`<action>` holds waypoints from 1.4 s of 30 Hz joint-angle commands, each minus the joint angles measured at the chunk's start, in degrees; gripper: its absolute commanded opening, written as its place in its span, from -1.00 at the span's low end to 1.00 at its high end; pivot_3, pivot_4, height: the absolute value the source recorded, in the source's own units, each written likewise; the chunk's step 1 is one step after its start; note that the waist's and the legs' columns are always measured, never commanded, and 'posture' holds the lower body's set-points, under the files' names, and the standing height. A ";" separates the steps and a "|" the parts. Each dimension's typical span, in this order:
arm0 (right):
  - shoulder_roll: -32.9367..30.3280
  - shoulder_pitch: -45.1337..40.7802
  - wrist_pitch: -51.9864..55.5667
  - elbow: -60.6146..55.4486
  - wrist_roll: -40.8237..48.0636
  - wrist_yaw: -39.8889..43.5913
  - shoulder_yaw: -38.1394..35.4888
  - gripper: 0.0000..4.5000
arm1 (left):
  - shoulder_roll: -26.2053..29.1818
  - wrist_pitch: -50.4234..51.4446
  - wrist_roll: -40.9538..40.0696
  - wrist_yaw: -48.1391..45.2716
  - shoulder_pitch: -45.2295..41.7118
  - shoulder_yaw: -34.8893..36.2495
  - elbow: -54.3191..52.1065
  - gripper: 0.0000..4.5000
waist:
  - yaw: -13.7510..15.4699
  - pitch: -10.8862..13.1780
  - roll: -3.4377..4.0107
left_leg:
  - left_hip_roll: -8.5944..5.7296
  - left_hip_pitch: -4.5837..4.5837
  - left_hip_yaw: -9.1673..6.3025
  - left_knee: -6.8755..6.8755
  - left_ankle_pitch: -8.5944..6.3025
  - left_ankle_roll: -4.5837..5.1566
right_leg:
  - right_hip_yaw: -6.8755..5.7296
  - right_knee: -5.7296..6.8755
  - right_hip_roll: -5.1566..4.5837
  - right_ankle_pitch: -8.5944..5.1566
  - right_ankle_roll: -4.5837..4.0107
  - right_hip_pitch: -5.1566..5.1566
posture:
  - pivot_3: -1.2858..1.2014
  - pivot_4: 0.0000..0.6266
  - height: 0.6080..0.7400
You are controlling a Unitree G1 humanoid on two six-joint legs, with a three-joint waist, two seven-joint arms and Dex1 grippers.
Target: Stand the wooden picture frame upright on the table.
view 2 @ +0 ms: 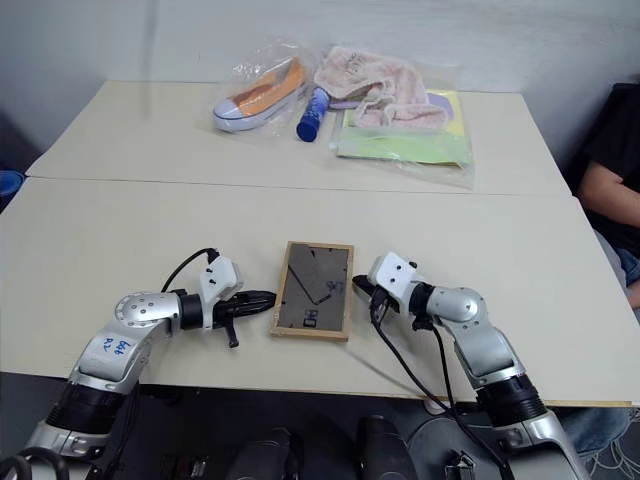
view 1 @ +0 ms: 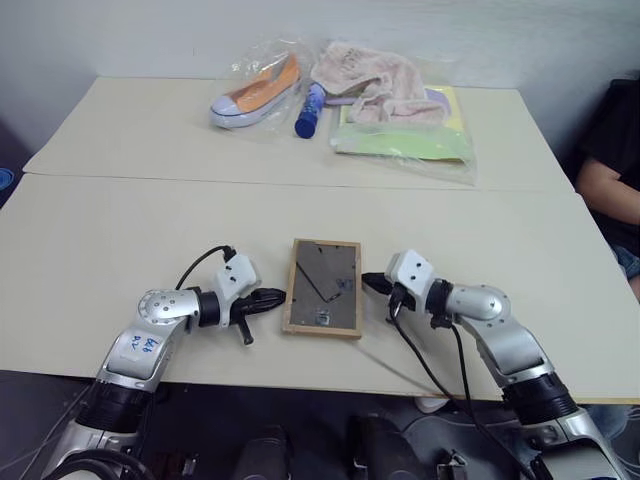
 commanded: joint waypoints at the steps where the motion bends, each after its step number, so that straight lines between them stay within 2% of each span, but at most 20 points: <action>1: -0.70 -0.94 -0.69 -0.50 0.42 0.67 -1.52 -0.99 | 1.57 2.76 -1.63 0.65 1.10 3.26 -1.96 -0.87 | -0.10 0.00 0.00 | 0.00 0.00 0.00 -0.01 0.00 0.00 | 0.00 0.02 0.00 0.00 0.00 0.00 | 0.03 -0.52 1.00; 2: -1.17 -0.89 -0.52 -0.76 0.68 1.04 -1.93 -0.99 | 2.20 5.20 -3.14 0.42 1.44 4.69 -2.13 -0.87 | -0.14 0.00 0.00 | 0.01 0.00 0.00 -0.02 0.00 0.00 | 0.00 0.02 0.01 0.00 0.00 0.00 | 0.03 -0.52 1.00; 5: -3.98 -0.02 0.76 -3.37 2.02 4.10 -2.85 -1.00 | 4.74 18.84 -13.08 -2.26 1.16 10.42 -4.25 -0.61 | -0.08 0.00 0.00 | 0.04 0.00 0.00 -0.03 0.00 -0.01 | 0.00 0.04 0.02 0.00 0.00 -0.01 | 0.03 -0.52 1.00; 7: -6.79 1.53 3.83 -7.12 3.91 7.42 -2.90 -1.00 | 7.91 32.70 -20.20 -3.95 -1.05 12.94 -3.65 -0.33 | -0.06 0.00 0.00 | 0.03 -0.02 -0.02 -0.02 -0.01 0.00 | 0.00 0.02 0.00 0.00 0.00 -0.01 | 0.03 -0.52 1.00; 10: -9.88 3.87 8.23 -12.50 5.31 9.67 -2.29 -1.00 | 12.40 52.65 -27.39 -5.32 -5.99 12.01 -1.96 0.07 | 0.30 0.01 -0.01 | 0.03 -0.08 -0.14 0.01 -0.02 0.02 | -0.07 -0.04 0.00 0.00 0.00 0.01 | 0.03 -0.52 1.00; 13: -10.59 5.11 10.79 -15.34 5.03 9.70 -1.35 -1.00 | 10.82 66.18 -31.10 -2.79 -12.36 11.16 2.29 0.50 | 0.51 0.00 -0.01 | -0.01 -0.10 -0.15 0.12 -0.07 0.10 | -0.05 -0.04 -0.01 0.00 0.00 0.06 | 0.03 -0.52 1.00; 15: -9.49 5.21 11.36 -15.72 4.00 8.44 -0.38 -1.00 | 7.05 69.57 -30.85 0.99 -15.56 10.16 5.28 0.66 | 0.52 0.00 -0.01 | -0.02 -0.11 -0.15 0.16 -0.08 0.10 | -0.04 -0.01 -0.01 0.00 0.01 0.07 | 0.03 -0.52 1.00; 18: -8.60 4.91 12.15 -15.94 3.02 7.46 0.77 -1.00 | 5.07 69.78 -31.89 4.78 -17.45 6.36 7.34 0.66 | 0.15 0.00 -0.03 | -0.01 -0.11 -0.14 0.20 -0.09 0.04 | -0.03 0.03 0.04 -0.01 0.01 0.03 | 0.03 -0.52 1.00; 24: -7.84 3.97 12.83 -16.25 2.27 6.83 2.12 -1.00 | 0.42 69.78 -37.76 12.10 -21.19 4.09 11.87 0.66 | 0.54 0.00 -0.03 | -0.03 -0.10 -0.14 0.29 -0.09 0.02 | 0.00 0.11 0.02 -0.01 0.01 0.02 | 0.03 -0.52 1.00; 27: -7.43 3.79 13.16 -16.89 1.87 6.63 2.88 -1.00 | -3.00 69.78 -39.12 17.10 -22.76 4.36 14.53 0.66 | 1.38 -0.01 -0.02 | -0.07 -0.10 -0.13 0.32 -0.09 0.02 | 0.01 0.10 0.00 -0.01 0.01 0.02 | 0.03 -0.52 1.00; 32: -6.61 3.63 13.70 -17.33 1.43 6.13 3.46 -1.00 | -5.72 69.78 -43.36 22.44 -23.68 5.56 16.89 0.66 | 1.60 -0.02 -0.04 | -0.12 -0.10 -0.13 0.35 -0.09 0.03 | 0.00 0.09 -0.02 0.00 0.02 0.06 | 0.03 -0.52 1.00; 35: -6.32 3.71 13.52 -17.11 1.12 5.87 3.44 -1.00 | -6.41 69.78 -44.48 25.11 -23.84 6.39 17.45 0.38 | 1.50 -0.02 -0.04 | -0.11 -0.10 -0.13 0.36 -0.09 0.02 | -0.02 0.10 0.00 0.00 0.03 0.06 | 0.03 -0.52 1.00; 39: -6.43 4.13 13.54 -16.78 1.02 5.69 2.68 -1.00 | -7.27 69.78 -47.02 27.09 -23.45 8.58 18.06 -0.14 | 1.45 -0.02 -0.04 | -0.11 -0.09 -0.12 0.37 -0.08 0.01 | -0.02 0.10 0.01 0.00 0.04 0.06 | 0.03 -0.52 1.00; 42: -6.64 4.43 13.03 -16.67 1.26 6.08 1.96 -1.00 | -8.49 69.78 -48.20 28.34 -22.97 11.04 17.99 -0.35 | 1.57 -0.02 -0.05 | -0.11 -0.09 -0.14 0.40 -0.08 0.00 | -0.05 0.08 0.01 0.00 0.04 0.09 | 0.03 -0.52 1.00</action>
